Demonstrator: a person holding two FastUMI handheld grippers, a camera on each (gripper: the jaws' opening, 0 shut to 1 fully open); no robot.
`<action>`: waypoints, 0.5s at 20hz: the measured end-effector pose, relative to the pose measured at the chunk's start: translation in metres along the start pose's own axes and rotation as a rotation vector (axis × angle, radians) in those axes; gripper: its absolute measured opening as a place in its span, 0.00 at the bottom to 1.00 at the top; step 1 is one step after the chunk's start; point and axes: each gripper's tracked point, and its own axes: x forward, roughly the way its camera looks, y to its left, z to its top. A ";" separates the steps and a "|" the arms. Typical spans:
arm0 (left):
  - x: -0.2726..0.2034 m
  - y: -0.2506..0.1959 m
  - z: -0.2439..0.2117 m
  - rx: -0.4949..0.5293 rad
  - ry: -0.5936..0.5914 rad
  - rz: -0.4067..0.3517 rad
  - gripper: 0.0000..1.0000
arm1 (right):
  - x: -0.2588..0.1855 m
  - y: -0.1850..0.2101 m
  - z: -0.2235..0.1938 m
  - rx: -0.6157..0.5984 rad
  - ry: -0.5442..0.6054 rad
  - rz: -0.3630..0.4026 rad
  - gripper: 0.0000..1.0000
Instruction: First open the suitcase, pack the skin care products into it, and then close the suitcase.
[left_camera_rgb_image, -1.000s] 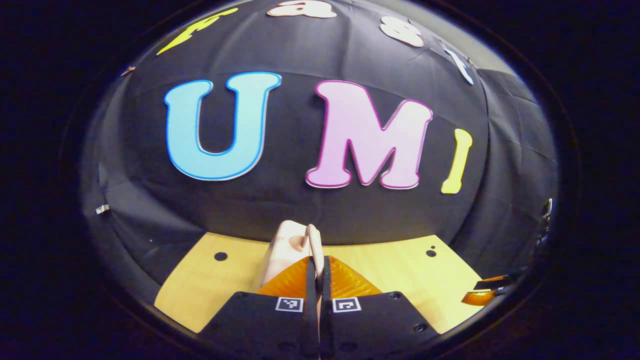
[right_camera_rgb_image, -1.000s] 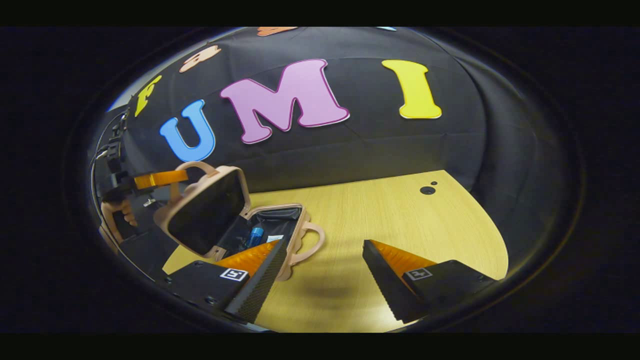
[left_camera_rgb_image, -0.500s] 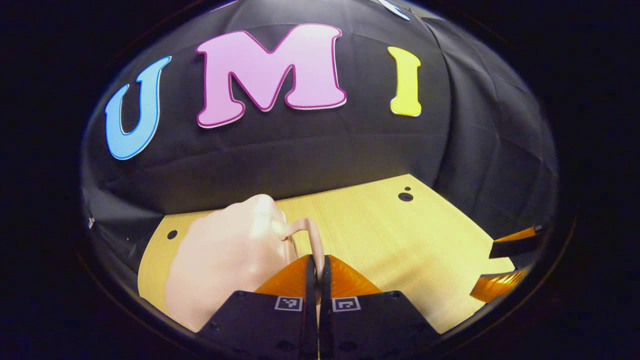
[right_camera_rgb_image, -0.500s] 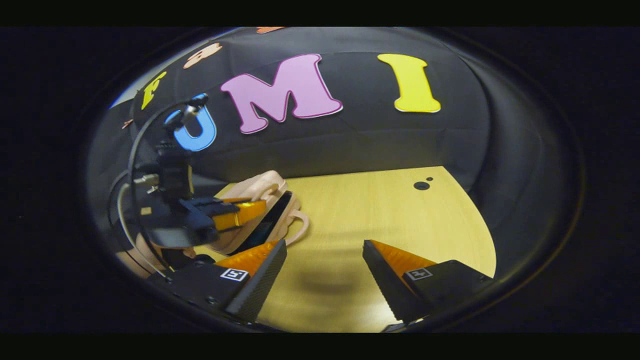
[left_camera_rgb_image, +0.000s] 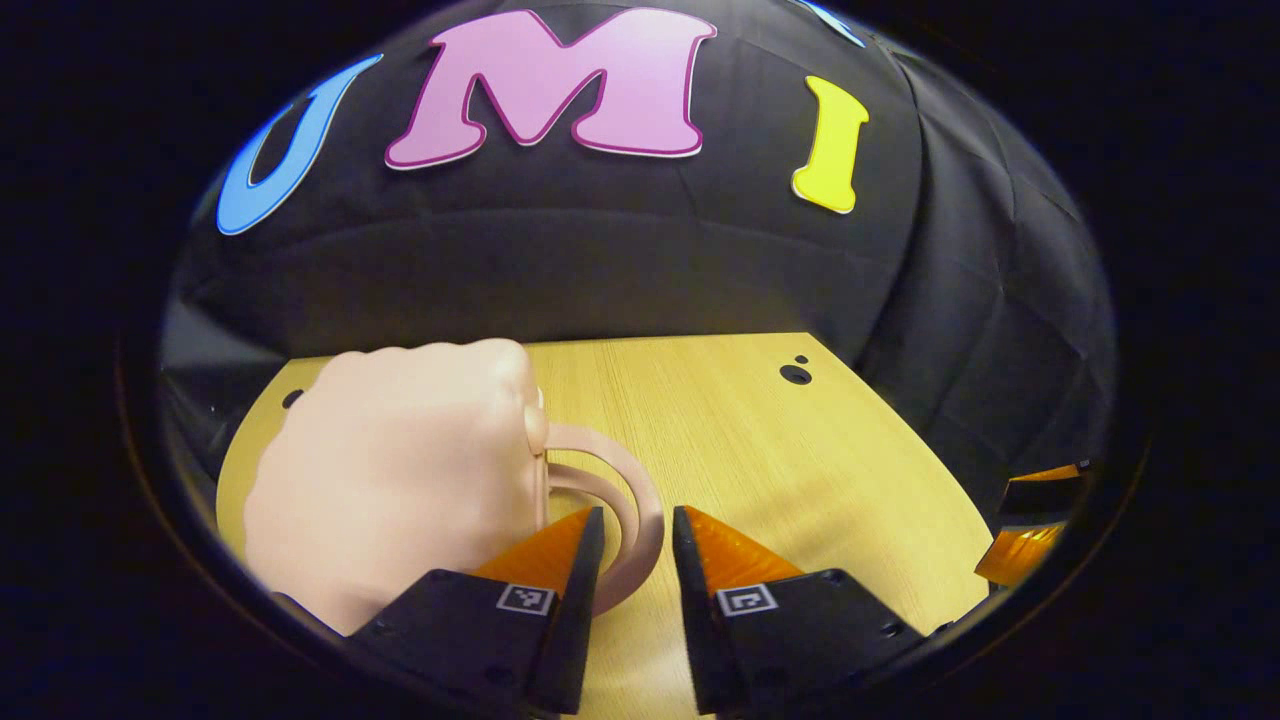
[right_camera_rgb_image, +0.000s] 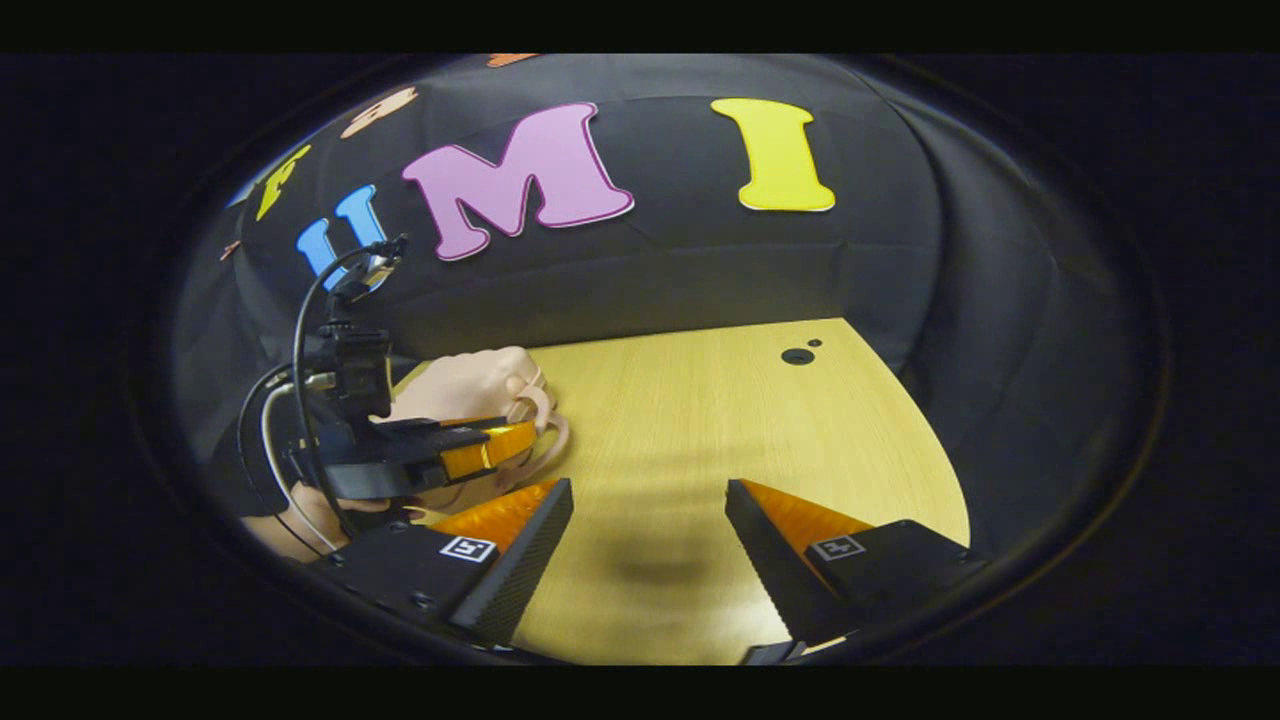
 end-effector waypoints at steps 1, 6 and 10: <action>-0.013 0.004 0.017 0.002 -0.066 0.015 0.57 | -0.002 0.000 0.002 -0.006 -0.008 -0.014 0.98; -0.129 0.038 0.100 0.027 -0.372 0.134 0.97 | -0.035 0.018 0.022 0.034 -0.061 -0.064 0.98; -0.214 0.057 0.103 -0.040 -0.423 0.134 0.97 | -0.073 0.052 0.034 0.087 -0.150 -0.076 0.97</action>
